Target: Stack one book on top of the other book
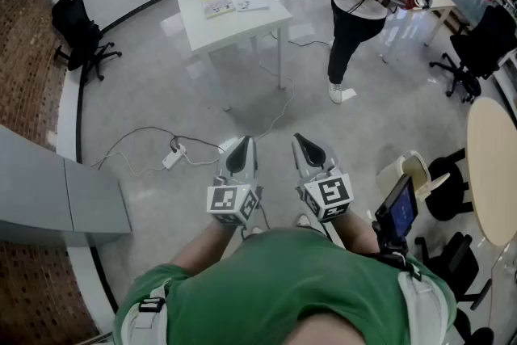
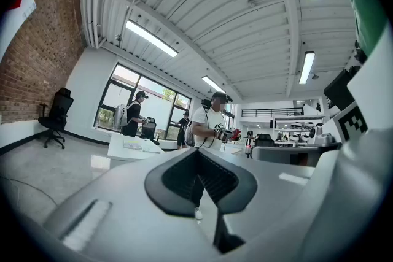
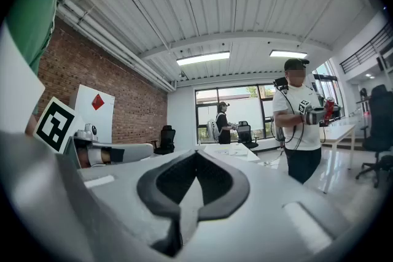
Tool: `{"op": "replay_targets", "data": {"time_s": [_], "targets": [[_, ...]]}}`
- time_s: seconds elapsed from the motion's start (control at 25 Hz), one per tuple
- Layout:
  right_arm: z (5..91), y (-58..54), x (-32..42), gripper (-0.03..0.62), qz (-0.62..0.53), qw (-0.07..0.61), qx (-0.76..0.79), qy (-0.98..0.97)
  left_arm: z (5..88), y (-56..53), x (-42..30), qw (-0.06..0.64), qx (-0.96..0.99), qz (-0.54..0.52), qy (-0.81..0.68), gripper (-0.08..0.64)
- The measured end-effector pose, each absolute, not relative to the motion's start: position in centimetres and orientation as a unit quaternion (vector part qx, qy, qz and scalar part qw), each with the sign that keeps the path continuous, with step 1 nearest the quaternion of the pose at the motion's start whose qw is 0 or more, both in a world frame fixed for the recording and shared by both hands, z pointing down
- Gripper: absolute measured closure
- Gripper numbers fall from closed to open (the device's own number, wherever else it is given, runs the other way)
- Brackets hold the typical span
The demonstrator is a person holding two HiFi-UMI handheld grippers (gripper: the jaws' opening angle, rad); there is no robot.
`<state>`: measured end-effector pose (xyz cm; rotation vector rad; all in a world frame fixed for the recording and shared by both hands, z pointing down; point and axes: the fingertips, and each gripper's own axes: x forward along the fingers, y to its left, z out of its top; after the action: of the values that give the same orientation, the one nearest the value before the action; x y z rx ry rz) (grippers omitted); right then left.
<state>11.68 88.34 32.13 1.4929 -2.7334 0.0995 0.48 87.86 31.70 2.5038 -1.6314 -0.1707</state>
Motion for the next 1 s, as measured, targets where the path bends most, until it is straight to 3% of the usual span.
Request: {"op": "replay_targets", "data": {"time_s": [1.0], "targets": [[31.9, 89.4, 9.8, 0.589, 0.028, 0.013, 0.446, -0.894, 32.7, 89.3, -1.1, 0.087, 0.815, -0.066, -0.57, 0.554]]}}
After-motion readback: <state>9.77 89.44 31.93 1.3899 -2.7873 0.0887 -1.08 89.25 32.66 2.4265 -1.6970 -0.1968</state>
